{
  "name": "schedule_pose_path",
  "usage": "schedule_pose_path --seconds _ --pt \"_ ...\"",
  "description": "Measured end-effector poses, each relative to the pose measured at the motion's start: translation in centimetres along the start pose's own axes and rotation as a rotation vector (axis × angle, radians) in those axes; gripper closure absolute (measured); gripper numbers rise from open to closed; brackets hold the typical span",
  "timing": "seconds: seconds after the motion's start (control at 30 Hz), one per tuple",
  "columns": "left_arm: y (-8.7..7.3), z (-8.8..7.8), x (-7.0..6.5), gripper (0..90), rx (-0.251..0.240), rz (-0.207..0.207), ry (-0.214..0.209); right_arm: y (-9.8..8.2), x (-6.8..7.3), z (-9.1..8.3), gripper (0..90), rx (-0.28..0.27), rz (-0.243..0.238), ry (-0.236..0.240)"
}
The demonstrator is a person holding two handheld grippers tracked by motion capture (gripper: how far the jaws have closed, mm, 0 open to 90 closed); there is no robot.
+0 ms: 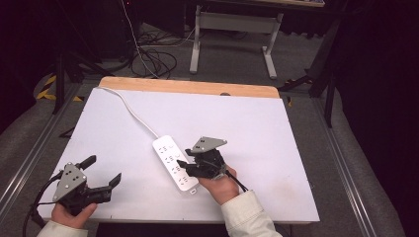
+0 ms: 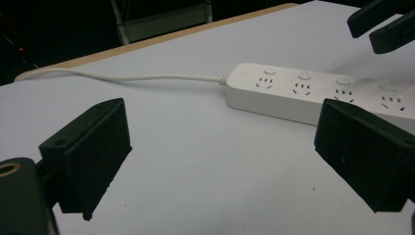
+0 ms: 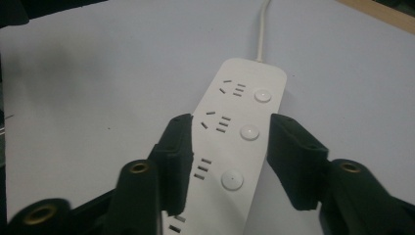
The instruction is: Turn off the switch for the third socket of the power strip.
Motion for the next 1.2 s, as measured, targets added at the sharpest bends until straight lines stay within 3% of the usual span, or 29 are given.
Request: schedule_pose_path --seconds 0.2,0.4,0.5,0.77,1.2 --pt "0.0 0.0 0.0 7.0 0.001 0.001 0.001 0.5 0.1 -0.5 30.3 -0.044 -0.036 0.009" --pt "0.0 0.0 0.0 7.0 0.002 -0.002 -0.001 1.0 0.0 -1.2 17.2 -0.101 -0.068 -0.013" --pt "0.0 0.1 0.0 6.9 0.002 0.0 -0.001 1.0 0.0 -1.5 13.8 -0.085 -0.093 -0.028" --pt "0.0 0.1 -0.1 6.6 0.002 -0.005 -0.004 1.2 -0.5 -2.1 8.4 -0.085 -0.065 -0.028" --pt "0.0 0.0 0.0 6.6 0.001 -0.006 -0.004 1.6 -1.1 -4.5 7.9 -0.139 -0.038 0.001"
Point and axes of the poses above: each handheld gripper's, and its own axes: z roughly forward along the jaws, y roughly out of its top, x roughly to its left, the point moved 6 cm from there along z, roughly forward along the jaws, and after that the axes turned 10 degrees about z, right-handed, at the moved point
